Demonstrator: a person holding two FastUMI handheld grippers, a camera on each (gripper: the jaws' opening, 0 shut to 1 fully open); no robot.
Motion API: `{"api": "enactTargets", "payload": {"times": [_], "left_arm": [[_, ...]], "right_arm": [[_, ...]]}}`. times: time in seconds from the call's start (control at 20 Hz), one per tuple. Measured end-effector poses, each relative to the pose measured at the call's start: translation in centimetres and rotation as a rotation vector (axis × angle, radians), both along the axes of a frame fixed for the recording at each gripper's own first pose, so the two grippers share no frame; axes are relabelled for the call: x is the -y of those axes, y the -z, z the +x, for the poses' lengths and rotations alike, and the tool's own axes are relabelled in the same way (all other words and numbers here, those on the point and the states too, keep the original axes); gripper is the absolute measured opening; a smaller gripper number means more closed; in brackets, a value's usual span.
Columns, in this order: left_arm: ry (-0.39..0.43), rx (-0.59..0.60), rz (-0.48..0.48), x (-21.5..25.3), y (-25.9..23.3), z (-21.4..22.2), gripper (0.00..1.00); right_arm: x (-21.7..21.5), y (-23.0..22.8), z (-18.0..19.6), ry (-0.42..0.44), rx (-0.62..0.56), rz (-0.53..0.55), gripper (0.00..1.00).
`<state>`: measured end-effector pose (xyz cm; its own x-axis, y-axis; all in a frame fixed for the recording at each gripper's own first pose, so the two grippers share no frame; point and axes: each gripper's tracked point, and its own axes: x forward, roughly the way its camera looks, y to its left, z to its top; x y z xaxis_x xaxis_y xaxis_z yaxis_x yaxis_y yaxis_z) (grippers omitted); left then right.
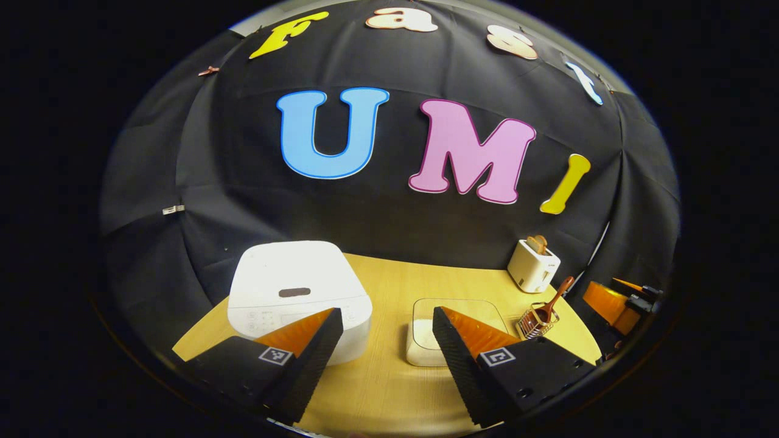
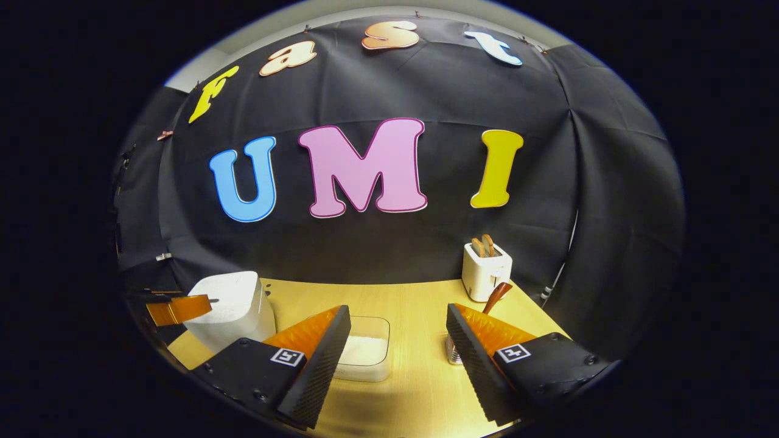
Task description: Close the left gripper, press the button to open the rice cooker; take a wooden spoon from the chopstick holder with the right hand, scoop a spoonful of rice and pour it into the rice cooker, then put the wooden spoon back into the chopstick holder.
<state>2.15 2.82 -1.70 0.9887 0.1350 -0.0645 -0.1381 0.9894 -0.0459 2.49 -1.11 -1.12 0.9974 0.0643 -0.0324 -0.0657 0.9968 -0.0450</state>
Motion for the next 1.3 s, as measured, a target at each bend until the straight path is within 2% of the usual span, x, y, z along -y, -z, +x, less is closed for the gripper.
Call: {"api": "enactTargets", "payload": {"times": [0.15,0.25,0.4,0.6,0.7,0.75,0.8,0.85,1.0,1.1,1.3], "left_arm": [[-0.025,0.01,0.034,-0.4,-0.7,-0.1,0.96],[-0.002,0.043,0.042,-0.3,-1.6,0.2,0.95],[0.008,0.044,0.045,-1.4,-2.2,0.9,0.88],[-0.015,0.042,0.048,-4.8,-2.9,2.3,0.66],[-0.048,0.041,0.026,-6.9,-3.2,2.8,0.43],[-0.077,0.045,0.019,-8.3,-3.3,2.8,0.29],[-0.114,0.051,0.018,-9.7,-3.7,3.2,0.21],[-0.125,0.046,0.011,-10.7,-3.6,3.8,0.06],[-0.103,-0.029,-0.056,-11.7,-2.2,5.4,0.05],[-0.122,-0.081,-0.082,-12.8,-1.2,6.6,0.07],[-0.143,-0.182,-0.136,-14.6,1.6,9.0,0.05]], "right_arm": [[-0.1,0.1,0.5,-0.011,0.002,-0.018,0.98],[-0.7,0.3,0.7,-0.025,-0.007,-0.015,0.98],[-2.1,0.4,1.4,-0.038,-0.024,-0.034,0.98],[-4.4,0.2,2.5,-0.07,-0.018,-0.057,0.98],[-5.2,0.0,2.9,-0.074,-0.018,-0.045,0.98],[-5.5,-0.3,3.0,-0.073,-0.008,-0.036,0.98],[-5.8,-0.6,3.1,-0.071,-0.002,-0.033,0.98],[-5.9,-0.7,3.2,-0.067,0.002,-0.039,0.98],[-5.6,0.2,3.4,-0.06,-0.025,-0.039,0.98],[-5.5,0.8,3.5,-0.051,-0.044,-0.023,0.98],[-4.6,2.5,3.1,-0.034,-0.069,-0.024,0.98]]}}
